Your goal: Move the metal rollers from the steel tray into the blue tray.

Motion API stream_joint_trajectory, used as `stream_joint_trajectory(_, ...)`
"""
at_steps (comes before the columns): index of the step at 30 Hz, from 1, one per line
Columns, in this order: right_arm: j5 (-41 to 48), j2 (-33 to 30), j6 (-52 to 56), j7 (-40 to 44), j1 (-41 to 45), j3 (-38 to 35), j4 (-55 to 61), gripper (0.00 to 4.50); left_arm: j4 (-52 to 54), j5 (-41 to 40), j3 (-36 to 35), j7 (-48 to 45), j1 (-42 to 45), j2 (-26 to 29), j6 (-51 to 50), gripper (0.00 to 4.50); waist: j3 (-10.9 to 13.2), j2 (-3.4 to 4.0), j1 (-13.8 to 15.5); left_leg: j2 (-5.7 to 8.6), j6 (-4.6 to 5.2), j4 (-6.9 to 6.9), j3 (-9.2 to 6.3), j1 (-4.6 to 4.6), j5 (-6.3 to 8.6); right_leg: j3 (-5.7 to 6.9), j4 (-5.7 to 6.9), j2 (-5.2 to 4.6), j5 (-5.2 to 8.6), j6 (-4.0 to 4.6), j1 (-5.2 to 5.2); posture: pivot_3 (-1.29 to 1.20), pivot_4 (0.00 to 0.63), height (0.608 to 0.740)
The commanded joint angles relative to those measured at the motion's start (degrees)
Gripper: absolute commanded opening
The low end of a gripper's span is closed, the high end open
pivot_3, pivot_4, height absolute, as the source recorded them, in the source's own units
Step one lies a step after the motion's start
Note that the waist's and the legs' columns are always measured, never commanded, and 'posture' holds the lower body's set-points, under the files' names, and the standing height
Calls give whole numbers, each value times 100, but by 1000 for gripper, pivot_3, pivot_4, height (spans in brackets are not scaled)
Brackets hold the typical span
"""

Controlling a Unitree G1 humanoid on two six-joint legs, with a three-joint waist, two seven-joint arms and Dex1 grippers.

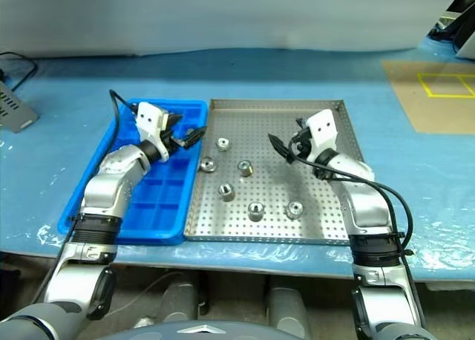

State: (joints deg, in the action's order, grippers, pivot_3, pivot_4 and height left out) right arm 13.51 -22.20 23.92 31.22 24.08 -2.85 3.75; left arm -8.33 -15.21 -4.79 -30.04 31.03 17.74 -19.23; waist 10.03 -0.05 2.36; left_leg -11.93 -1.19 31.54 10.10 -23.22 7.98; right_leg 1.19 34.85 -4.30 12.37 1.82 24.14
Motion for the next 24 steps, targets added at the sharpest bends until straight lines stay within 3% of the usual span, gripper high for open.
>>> stream_joint_trajectory(1,104,61,-51,47,165,31,85,4500,595,-166,-100,134,-243,-52,-108,4490,0,0,16,1,0,-1,0,0,0,0,0,-1,0,1,0,-51,150,740)
stream_joint_trajectory(16,73,-12,-313,389,617,98,-449,4500,828,-280,-137,-8,-308,291,-269,4490,0,0,119,1,-12,-19,-3,-2,-8,10,-2,-1,1,1,4,-34,150,740)
stream_joint_trajectory(24,778,-1024,511,1660,401,122,496,4500,600,-457,473,-2032,228,1456,-537,4490,1,1,157,1,-12,-21,-2,2,-8,8,-1,-1,1,0,5,-108,150,740)
